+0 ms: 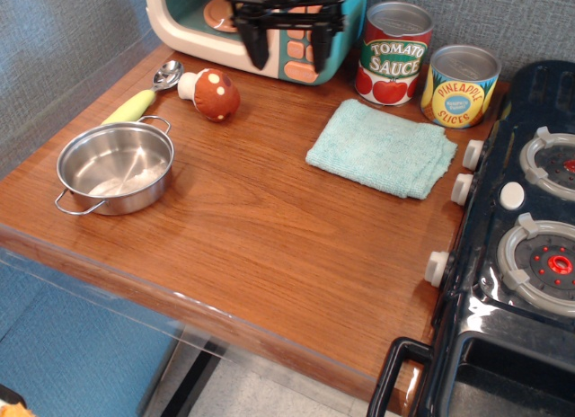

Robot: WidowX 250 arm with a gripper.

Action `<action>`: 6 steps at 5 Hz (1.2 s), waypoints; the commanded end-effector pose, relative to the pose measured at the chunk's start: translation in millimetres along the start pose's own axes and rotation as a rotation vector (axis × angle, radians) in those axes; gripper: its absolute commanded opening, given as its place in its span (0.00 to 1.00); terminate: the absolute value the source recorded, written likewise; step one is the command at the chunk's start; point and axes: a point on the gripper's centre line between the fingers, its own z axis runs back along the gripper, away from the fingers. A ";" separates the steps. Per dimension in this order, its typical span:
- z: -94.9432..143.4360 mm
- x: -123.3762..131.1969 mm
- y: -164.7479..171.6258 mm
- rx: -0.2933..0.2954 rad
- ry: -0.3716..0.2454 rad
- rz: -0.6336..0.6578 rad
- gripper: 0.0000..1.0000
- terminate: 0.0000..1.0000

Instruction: Place the mushroom in the pot

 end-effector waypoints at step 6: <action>-34.6 -1.9 55.8 0.200 0.136 0.136 1.00 0.00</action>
